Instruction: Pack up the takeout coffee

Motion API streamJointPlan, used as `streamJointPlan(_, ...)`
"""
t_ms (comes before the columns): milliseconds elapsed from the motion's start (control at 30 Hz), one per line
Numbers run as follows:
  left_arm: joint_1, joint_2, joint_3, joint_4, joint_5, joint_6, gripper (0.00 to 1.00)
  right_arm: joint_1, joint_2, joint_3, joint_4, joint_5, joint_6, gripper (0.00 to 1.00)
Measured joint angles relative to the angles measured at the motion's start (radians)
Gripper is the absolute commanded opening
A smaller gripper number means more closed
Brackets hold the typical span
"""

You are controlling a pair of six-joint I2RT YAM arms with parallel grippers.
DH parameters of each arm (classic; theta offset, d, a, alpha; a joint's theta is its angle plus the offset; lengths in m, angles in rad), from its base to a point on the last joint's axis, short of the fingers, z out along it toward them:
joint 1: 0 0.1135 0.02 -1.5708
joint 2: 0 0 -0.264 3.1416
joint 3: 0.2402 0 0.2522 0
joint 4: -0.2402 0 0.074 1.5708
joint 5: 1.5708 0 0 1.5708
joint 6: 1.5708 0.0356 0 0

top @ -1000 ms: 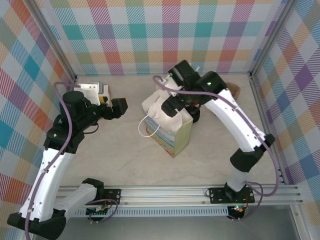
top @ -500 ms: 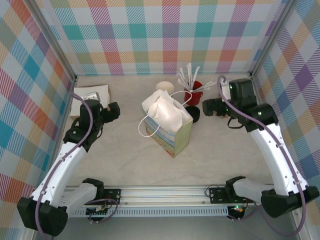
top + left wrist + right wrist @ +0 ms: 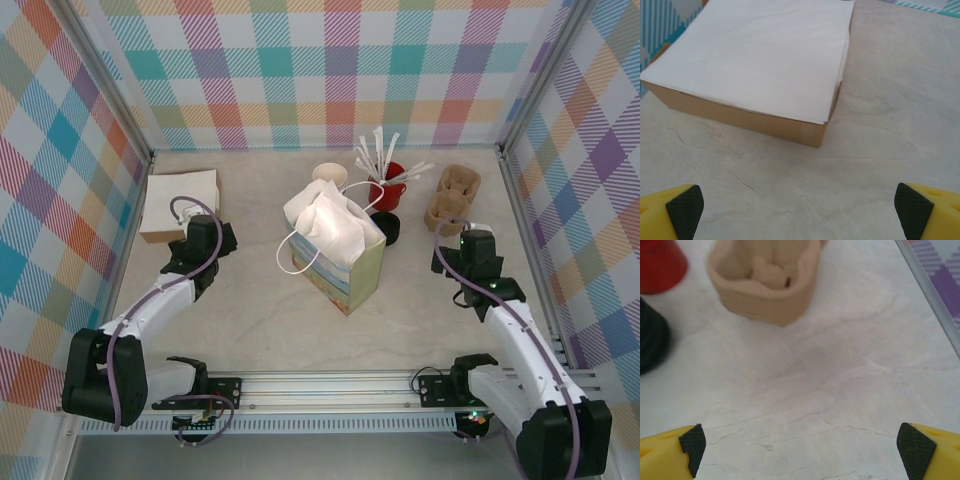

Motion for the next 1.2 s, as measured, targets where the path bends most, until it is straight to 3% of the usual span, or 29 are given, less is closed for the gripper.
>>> streamJointPlan(200, 0.003, 0.025, -0.084, 0.169, -0.029, 0.117, 1.00, -0.023, 0.124, -0.192, 0.276, 0.027, 0.007, 1.00)
streamJointPlan(567, 0.038, 0.060, -0.194, 0.411, 0.052, 0.269, 1.00, -0.028, 0.393, -0.198, 0.758, -0.002, -0.144, 1.00)
streamJointPlan(733, 0.069, 0.112, -0.224, 0.517, 0.119, 0.290, 1.00, -0.028, 0.480, -0.151, 0.843, -0.030, -0.200, 1.00)
streamJointPlan(1200, 0.129, 0.162, -0.233, 0.605, 0.248, 0.312, 1.00, -0.028, 0.408, -0.154, 0.872, -0.076, -0.229, 1.00)
